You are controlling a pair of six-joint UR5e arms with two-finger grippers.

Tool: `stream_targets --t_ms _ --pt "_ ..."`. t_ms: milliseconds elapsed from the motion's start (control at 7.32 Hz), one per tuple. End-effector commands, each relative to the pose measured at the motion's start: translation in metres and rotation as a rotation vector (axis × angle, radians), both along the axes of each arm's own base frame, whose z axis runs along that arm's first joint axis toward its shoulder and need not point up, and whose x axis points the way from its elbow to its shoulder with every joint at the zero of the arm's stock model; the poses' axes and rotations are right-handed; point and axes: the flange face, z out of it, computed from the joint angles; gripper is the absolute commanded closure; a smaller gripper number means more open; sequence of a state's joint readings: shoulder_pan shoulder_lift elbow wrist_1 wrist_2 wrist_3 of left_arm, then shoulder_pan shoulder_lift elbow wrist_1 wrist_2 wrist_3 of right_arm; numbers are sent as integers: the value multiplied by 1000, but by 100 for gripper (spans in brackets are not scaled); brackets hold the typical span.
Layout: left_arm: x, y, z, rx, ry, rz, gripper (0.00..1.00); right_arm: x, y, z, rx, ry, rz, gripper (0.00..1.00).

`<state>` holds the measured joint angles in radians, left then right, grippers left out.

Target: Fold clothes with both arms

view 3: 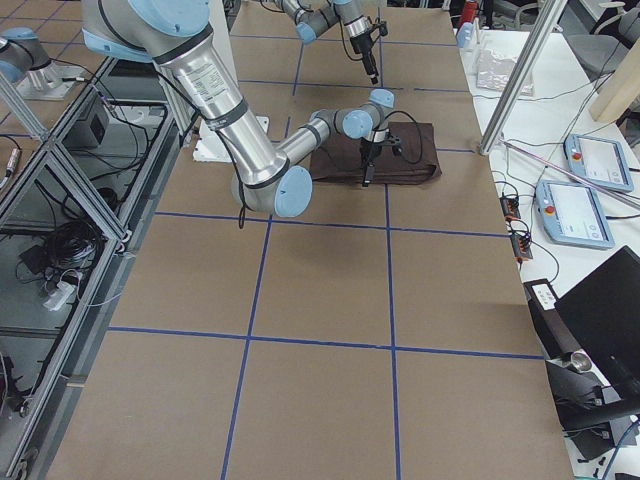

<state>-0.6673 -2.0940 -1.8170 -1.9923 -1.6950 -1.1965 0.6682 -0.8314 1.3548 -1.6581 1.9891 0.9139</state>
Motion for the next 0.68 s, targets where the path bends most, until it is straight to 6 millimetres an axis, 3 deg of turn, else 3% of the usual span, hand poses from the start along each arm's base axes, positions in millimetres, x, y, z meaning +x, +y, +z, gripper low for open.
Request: stream_targets --t_ms 0,273,546 --pt "2 -2 4 1 1 -1 0 13 -11 0 -3 7 20 0" --pt "2 -2 4 2 2 -1 0 25 -19 8 -11 35 16 0" --pt "0 0 3 4 4 0 0 61 -39 43 -4 83 11 0"
